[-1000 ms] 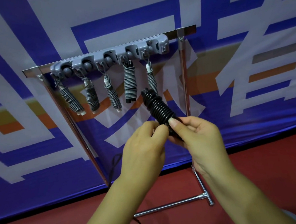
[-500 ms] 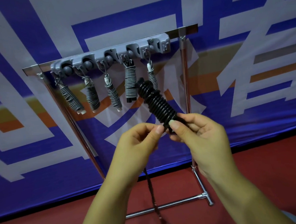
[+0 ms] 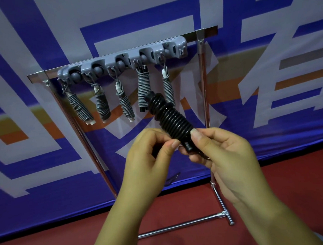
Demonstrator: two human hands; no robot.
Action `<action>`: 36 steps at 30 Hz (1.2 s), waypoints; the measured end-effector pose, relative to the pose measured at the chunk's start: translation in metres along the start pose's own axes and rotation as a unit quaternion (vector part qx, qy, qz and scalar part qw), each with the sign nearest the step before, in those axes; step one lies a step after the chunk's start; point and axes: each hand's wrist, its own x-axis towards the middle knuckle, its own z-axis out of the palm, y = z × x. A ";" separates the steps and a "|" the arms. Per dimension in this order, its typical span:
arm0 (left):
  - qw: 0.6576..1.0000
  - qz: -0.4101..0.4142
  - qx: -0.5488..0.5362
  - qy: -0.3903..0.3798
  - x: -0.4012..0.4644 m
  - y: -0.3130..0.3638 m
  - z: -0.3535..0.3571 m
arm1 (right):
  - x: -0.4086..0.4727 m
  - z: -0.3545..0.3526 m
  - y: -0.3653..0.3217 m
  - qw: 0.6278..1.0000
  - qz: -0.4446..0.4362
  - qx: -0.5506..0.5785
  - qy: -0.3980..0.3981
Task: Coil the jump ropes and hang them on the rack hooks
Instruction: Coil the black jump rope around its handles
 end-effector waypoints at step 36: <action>0.913 -0.172 -0.370 -0.002 0.004 0.007 0.000 | 0.000 -0.007 0.024 0.910 -0.205 -0.346 -0.100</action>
